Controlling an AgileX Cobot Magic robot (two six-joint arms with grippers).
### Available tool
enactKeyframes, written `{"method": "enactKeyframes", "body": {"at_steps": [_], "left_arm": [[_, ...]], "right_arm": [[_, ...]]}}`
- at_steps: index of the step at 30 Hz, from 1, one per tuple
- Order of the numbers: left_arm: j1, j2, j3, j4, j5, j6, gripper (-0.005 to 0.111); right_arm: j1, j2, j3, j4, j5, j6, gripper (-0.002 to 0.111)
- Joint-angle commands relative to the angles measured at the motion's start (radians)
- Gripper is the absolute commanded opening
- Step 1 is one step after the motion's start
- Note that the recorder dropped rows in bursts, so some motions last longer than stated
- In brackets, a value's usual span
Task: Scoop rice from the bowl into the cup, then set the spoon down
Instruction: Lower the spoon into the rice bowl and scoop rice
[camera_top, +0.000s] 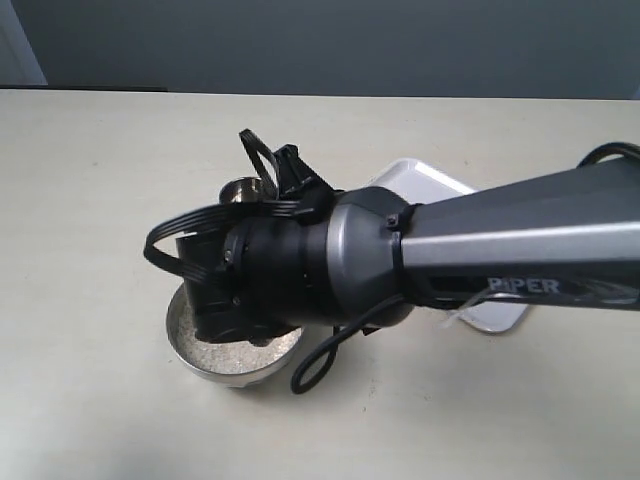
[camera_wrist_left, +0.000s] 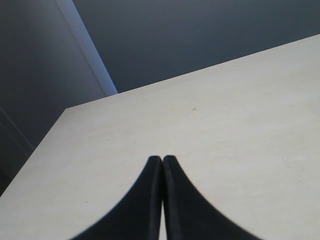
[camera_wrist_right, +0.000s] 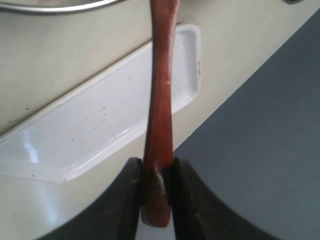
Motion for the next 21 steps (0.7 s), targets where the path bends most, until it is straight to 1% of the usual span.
{"method": "enactKeyframes", "body": {"at_steps": [1, 5, 11, 14, 21], "left_arm": [[0.0, -0.005, -0.002, 0.0, -0.01, -0.007, 0.001], [0.0, -0.005, -0.002, 0.0, -0.01, -0.007, 0.001], [0.0, -0.005, -0.002, 0.0, -0.01, -0.007, 0.001], [0.0, -0.005, -0.002, 0.0, -0.01, -0.007, 0.001], [0.0, -0.005, -0.002, 0.0, -0.01, -0.007, 0.001]], "right_arm": [[0.002, 0.008, -0.005, 0.003, 0.005, -0.007, 0.0], [0.014, 0.009, -0.005, 0.065, 0.005, -0.059, 0.0], [0.04, 0.009, -0.005, 0.072, 0.005, -0.063, 0.0], [0.057, 0.009, -0.005, 0.129, 0.005, -0.112, 0.0], [0.058, 0.004, -0.005, 0.163, 0.005, -0.115, 0.0]]}}
